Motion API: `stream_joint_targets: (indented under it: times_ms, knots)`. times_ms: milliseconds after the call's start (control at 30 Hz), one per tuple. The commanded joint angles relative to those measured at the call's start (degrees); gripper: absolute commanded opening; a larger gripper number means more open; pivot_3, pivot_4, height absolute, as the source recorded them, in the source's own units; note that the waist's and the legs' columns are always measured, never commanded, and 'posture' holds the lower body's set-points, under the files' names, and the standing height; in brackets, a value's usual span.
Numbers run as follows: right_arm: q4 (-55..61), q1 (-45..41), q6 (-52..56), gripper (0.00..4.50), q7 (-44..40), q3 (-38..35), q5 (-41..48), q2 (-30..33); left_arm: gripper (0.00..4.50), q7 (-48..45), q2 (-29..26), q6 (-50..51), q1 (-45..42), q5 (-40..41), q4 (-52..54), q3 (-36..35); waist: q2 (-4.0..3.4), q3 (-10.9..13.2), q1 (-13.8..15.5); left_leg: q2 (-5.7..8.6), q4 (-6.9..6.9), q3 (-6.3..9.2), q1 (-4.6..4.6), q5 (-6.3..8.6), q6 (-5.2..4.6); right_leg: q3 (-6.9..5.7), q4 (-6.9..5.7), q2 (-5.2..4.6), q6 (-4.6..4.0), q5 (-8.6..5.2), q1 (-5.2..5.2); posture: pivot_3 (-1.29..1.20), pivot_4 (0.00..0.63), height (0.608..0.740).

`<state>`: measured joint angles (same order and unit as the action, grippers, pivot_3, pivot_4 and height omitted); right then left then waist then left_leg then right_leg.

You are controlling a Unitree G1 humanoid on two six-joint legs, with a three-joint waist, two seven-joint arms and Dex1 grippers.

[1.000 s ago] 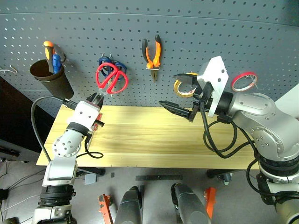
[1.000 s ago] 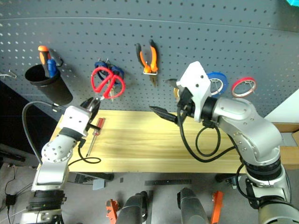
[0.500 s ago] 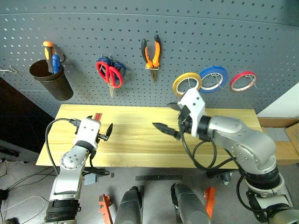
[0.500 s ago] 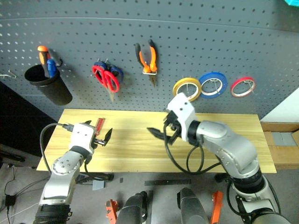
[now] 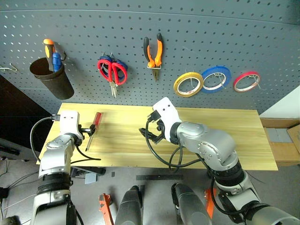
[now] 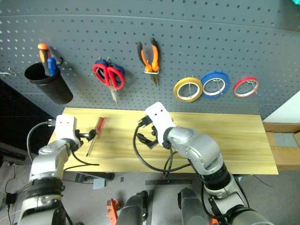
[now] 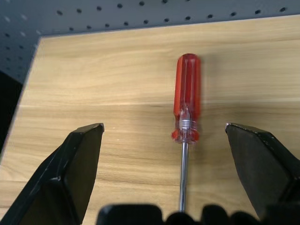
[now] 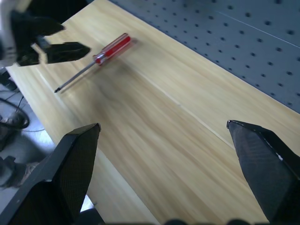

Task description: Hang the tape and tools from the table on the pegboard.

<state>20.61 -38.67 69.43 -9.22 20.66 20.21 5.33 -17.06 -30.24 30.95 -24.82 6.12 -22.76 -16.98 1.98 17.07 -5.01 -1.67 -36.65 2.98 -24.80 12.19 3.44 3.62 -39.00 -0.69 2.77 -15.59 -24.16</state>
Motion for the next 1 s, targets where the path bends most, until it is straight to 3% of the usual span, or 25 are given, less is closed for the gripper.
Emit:
stream_joint_targets:
  times_ms: [33, 167, 500, 600, 900, 1000]
  knots:
    - [1.0, -2.4, -1.8, 4.50, -1.4, 1.8, -1.1, -0.4, 4.46, -0.7, -0.5, -0.7, -3.7, 0.8, -5.7, 0.2, 0.06, 0.5, 0.0, 0.00, -0.01, 0.00, 0.00, 0.00, 0.00, 0.00, -0.01, 0.00, 0.00, 0.00, 0.00, -0.12, 0.362, 0.740]
    - [-0.1, -5.3, -2.3, 4.50, -2.9, 3.3, -2.2, -0.5, 4.46, 0.6, -0.4, -4.0, -9.7, 0.4, -16.9, 0.5, 0.07, 1.5, -0.1, -0.01, -0.01, 0.00, -0.03, 0.00, 0.00, -0.01, -0.01, 0.00, 0.00, 0.00, -0.06, -0.15, 0.389, 0.740]
    - [-0.1, -7.8, -1.2, 4.50, -4.7, 3.4, -3.3, -0.8, 4.46, 2.6, 0.1, -10.1, -17.0, -0.4, -31.2, 1.7, 0.06, 3.1, -0.2, -0.02, -0.02, -0.04, -0.13, 0.00, 0.01, 0.01, 0.00, -0.03, 0.00, 0.00, -0.17, -0.19, 0.414, 0.740]
    - [-0.1, -8.0, -1.1, 4.50, -5.1, 3.3, -3.6, -0.5, 3.92, 2.5, 0.1, -11.3, -17.3, -0.6, -32.8, 2.2, 0.06, 3.1, -0.3, -0.02, -0.01, -0.06, -0.13, 0.00, 0.01, 0.01, 0.01, -0.04, 0.01, 0.00, -0.17, -0.19, 0.408, 0.740]
    - [-1.3, -9.1, -2.0, 4.50, -5.9, 1.7, -4.4, 0.1, 0.90, 1.5, -0.1, -13.4, -15.0, -0.5, -31.4, 3.6, 0.08, 3.1, -1.4, -0.02, -0.02, -0.06, -0.13, 0.00, 0.02, 0.01, -0.02, -0.07, 0.01, 0.00, -0.16, -0.19, 0.361, 0.740]
    - [-1.8, -9.5, -2.5, 4.50, -5.9, 0.4, -4.4, 0.2, 0.87, 2.2, -0.4, -15.2, -13.2, -0.2, -27.6, 2.9, 0.11, 3.1, -1.5, -0.03, -0.02, -0.05, -0.13, 0.00, 0.02, 0.01, -0.02, -0.14, 0.00, 0.00, -0.16, -0.19, 0.346, 0.740]
